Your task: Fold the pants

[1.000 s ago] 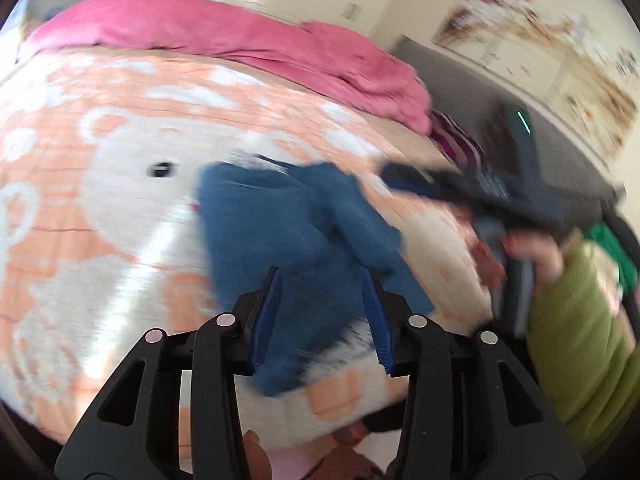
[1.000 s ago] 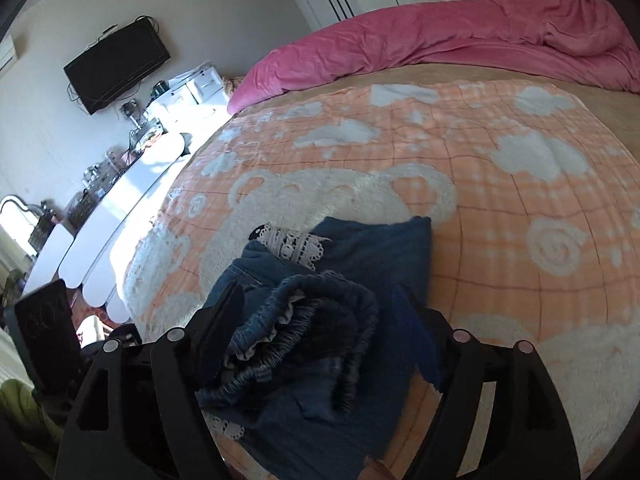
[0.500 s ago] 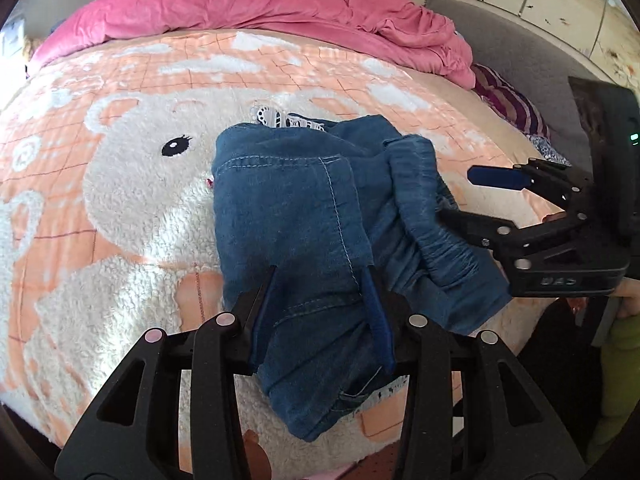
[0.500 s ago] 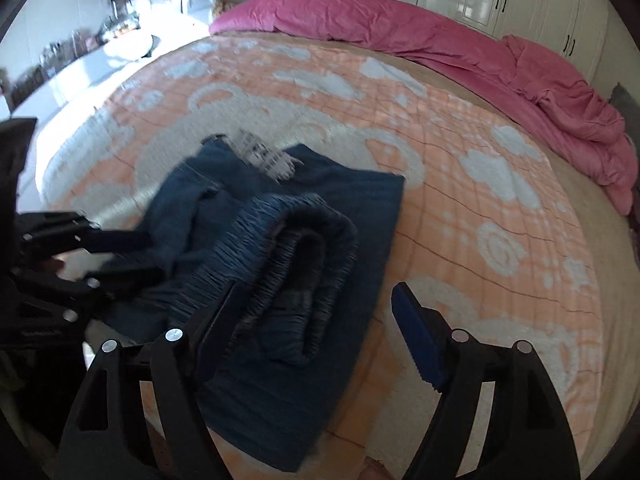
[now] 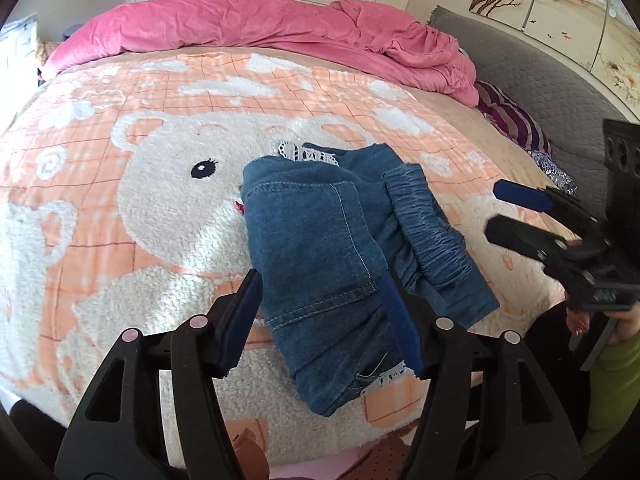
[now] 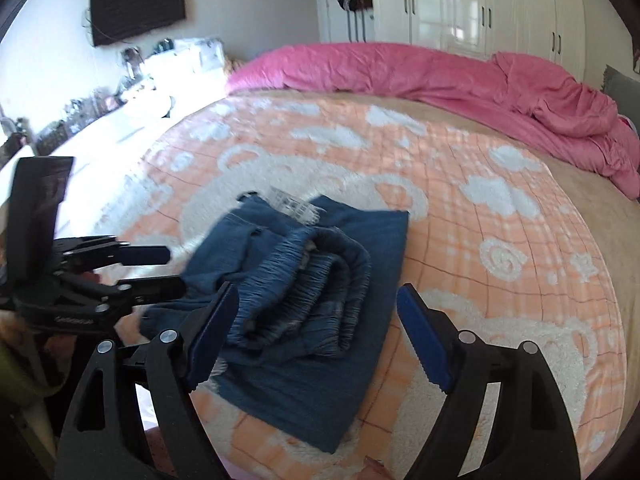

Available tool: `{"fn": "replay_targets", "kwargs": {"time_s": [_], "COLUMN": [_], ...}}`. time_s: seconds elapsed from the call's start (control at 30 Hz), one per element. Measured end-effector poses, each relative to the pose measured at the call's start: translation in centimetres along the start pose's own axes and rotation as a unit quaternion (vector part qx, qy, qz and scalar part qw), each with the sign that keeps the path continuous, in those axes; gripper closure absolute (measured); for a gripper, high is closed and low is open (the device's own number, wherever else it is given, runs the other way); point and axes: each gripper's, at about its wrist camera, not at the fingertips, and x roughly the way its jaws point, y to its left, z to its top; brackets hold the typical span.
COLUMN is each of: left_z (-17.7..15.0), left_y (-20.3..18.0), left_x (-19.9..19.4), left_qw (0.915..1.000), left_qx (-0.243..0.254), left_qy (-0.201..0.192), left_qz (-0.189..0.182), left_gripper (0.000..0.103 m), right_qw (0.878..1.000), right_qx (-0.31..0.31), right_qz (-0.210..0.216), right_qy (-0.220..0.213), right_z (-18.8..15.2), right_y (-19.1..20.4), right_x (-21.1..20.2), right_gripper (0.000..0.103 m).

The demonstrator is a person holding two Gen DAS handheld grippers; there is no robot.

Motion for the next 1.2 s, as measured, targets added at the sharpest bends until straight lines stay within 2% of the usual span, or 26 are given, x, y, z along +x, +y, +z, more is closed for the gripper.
{"fn": "replay_targets", "kwargs": {"time_s": [0.13,0.27,0.47,0.53,0.57,0.67,0.77,0.8,0.83,0.87,0.97,1.07,1.2], "left_z": [0.5,1.6,4.0,4.7,5.0,5.7,5.7,5.7,5.5,5.4,5.2,5.2,5.1], "left_y": [0.3,1.0,3.5,3.6,3.6,3.1,2.9,3.0,3.0,3.0,3.2,3.4,3.4], "left_x": [-0.2,0.6,2.6,3.5,4.0,5.5,6.8,7.0,7.2,7.4,7.4,7.3,7.2], "left_qw": [1.0,0.9999,0.9973,0.9973,0.9974,0.9982,0.9983,0.9983,0.9984,0.9984,0.9984,0.9985,0.9984], "left_qx": [-0.002,-0.01,-0.058,-0.054,-0.05,-0.029,-0.024,-0.024,-0.022,-0.022,-0.023,-0.026,-0.027], "left_qy": [-0.002,0.01,0.034,0.04,0.043,0.049,0.052,0.053,0.052,0.052,0.05,0.048,0.046], "left_qz": [0.005,0.005,-0.03,-0.03,-0.03,-0.02,-0.009,-0.008,-0.006,-0.005,-0.008,-0.012,-0.017], "left_gripper": [0.045,0.044,0.045,0.059,0.063,0.072,0.073,0.073,0.073,0.073,0.073,0.073,0.073], "right_qw": [0.999,0.991,0.98,0.978,0.976,0.966,0.951,0.949,0.948,0.947,0.942,0.942,0.936], "right_qx": [-0.046,-0.123,-0.191,-0.203,-0.21,-0.254,-0.308,-0.314,-0.315,-0.313,-0.324,-0.315,-0.326], "right_qz": [0.025,0.045,0.057,0.053,0.05,0.034,0.005,0.008,0.023,0.045,0.072,0.099,0.09], "right_qy": [-0.006,-0.004,0.002,0.009,0.012,0.023,0.024,0.027,0.035,0.047,0.055,0.066,0.103], "right_z": [-0.4,-1.1,-1.9,-2.0,-2.0,-2.5,-2.9,-3.0,-3.0,-3.1,-3.7,-4.4,-5.3], "right_y": [2.2,5.3,8.3,8.9,9.1,10.2,11.5,11.6,11.6,11.7,12.0,11.8,12.5], "right_x": [-0.7,-0.7,0.6,1.4,1.8,3.0,4.4,4.7,5.0,5.0,4.1,3.2,4.5], "right_gripper": [0.023,0.023,0.024,0.024,0.027,0.043,0.056,0.067,0.076,0.09,0.094,0.094,0.093]}}
